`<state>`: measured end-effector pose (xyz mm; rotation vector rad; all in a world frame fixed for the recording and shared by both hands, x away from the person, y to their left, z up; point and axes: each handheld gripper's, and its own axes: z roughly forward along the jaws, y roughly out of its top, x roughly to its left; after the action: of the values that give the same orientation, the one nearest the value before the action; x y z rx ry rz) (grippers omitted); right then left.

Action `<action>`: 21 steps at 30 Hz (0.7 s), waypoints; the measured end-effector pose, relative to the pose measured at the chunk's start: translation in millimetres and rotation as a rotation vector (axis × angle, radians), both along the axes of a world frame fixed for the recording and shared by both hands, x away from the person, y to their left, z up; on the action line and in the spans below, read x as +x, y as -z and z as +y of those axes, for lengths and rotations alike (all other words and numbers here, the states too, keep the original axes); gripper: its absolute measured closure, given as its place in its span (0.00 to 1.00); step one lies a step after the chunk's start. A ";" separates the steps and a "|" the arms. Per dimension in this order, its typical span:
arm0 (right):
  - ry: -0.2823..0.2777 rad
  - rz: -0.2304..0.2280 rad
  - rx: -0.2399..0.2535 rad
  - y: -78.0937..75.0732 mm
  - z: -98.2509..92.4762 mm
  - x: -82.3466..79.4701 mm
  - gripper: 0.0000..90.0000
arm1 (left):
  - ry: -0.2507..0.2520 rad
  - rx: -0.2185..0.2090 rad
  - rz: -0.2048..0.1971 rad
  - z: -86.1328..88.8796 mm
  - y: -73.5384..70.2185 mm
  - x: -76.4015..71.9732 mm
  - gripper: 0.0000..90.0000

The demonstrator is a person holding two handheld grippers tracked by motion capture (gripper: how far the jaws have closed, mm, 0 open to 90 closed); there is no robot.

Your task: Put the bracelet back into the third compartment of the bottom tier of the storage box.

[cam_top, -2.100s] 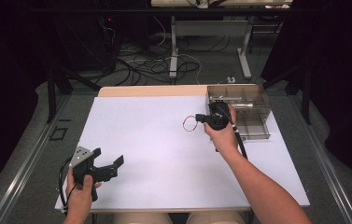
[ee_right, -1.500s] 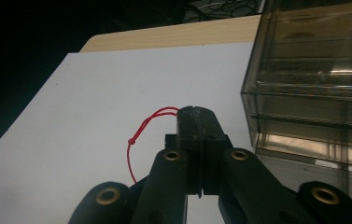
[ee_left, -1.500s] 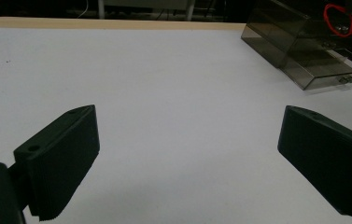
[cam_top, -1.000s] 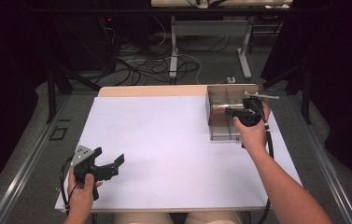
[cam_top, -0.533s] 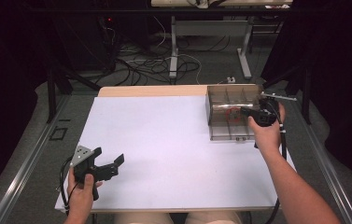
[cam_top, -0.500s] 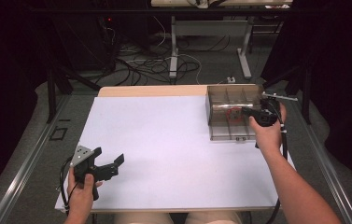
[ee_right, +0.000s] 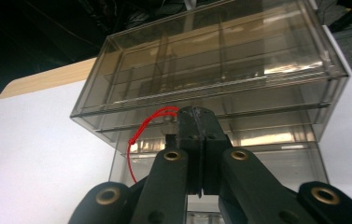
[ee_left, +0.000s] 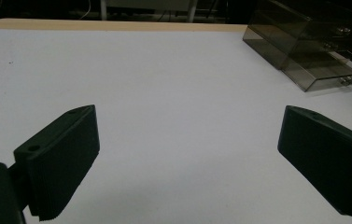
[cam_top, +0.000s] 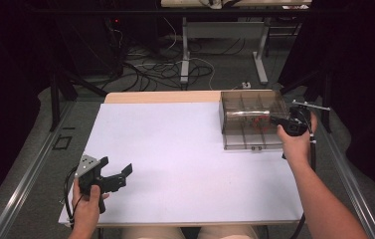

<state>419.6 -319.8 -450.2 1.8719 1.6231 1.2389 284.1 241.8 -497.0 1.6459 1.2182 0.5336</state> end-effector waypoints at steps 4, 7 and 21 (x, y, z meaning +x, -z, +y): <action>0.020 0.010 -0.003 1.8 -6.9 0.8 1.00 | 0.000 0.006 0.000 0.5 -0.3 -0.4 0.06; 0.035 0.005 -0.004 4.0 -11.7 1.5 1.00 | 0.001 0.003 0.000 0.8 -0.5 -0.7 0.06; 0.091 0.056 -0.013 15.8 -29.9 2.3 1.00 | 0.003 0.007 0.005 1.2 -0.7 -1.0 0.06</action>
<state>421.9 -349.7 -465.9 1.9659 1.5517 1.1455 283.1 243.0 -496.3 1.6554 1.2186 0.5324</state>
